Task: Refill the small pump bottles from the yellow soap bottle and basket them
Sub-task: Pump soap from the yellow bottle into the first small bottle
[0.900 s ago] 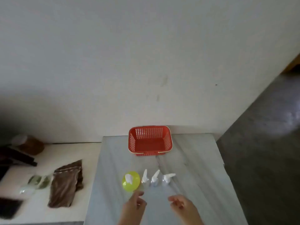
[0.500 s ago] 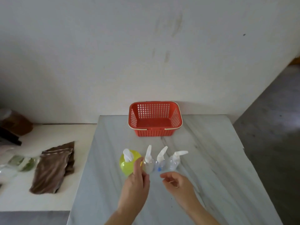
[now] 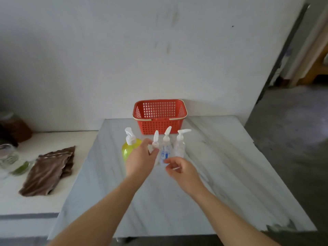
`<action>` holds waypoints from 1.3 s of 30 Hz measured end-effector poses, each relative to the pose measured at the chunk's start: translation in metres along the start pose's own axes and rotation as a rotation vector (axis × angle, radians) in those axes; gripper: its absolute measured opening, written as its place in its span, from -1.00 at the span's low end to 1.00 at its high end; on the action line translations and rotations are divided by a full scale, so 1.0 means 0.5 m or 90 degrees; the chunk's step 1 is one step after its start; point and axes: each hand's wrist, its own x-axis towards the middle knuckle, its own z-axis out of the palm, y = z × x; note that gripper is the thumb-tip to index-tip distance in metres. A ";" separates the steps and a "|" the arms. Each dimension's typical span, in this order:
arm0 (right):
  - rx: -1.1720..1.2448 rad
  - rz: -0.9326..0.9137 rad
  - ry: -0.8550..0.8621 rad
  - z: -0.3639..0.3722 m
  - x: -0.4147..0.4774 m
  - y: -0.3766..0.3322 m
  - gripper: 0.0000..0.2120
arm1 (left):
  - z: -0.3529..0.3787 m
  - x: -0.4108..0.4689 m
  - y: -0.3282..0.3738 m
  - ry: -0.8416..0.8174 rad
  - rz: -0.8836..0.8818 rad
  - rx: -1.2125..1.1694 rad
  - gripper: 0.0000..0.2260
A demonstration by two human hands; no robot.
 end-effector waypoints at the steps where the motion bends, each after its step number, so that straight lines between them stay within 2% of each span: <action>1: 0.000 -0.002 0.006 0.000 -0.015 -0.004 -0.77 | -0.004 -0.014 0.005 0.006 0.005 0.015 -0.83; 5: -0.001 0.007 0.027 -0.008 -0.071 -0.021 -0.72 | -0.025 -0.072 0.023 0.009 0.022 0.015 -0.86; 11: -0.031 -0.011 0.022 -0.003 -0.131 -0.044 -0.44 | -0.068 -0.152 0.054 -0.019 0.115 -0.066 -0.91; 16: -0.029 -0.031 0.043 0.001 -0.157 -0.054 -0.63 | -0.091 -0.175 0.076 -0.074 0.189 -0.103 -0.80; 18: -0.035 -0.041 0.053 -0.008 -0.157 -0.050 -0.69 | -0.090 -0.177 0.078 -0.088 0.198 -0.125 -0.84; 22: -0.032 -0.043 0.026 -0.026 -0.160 -0.040 -0.72 | -0.081 -0.183 0.082 -0.105 0.202 -0.191 -0.89; 29: -0.031 -0.042 -0.026 -0.025 -0.147 -0.027 -0.81 | -0.073 -0.170 0.069 -0.171 0.233 -0.178 -0.87; 32: -0.040 -0.040 -0.046 -0.014 -0.139 -0.026 -0.84 | -0.072 -0.158 0.046 -0.162 0.244 -0.188 -0.91; 36: -0.059 -0.035 -0.027 0.017 -0.123 -0.022 -0.79 | -0.067 -0.148 0.017 -0.128 0.217 -0.241 -0.97; 39: -0.083 -0.034 0.011 0.049 -0.106 -0.012 -0.75 | -0.060 -0.142 0.000 -0.052 0.168 -0.244 -0.84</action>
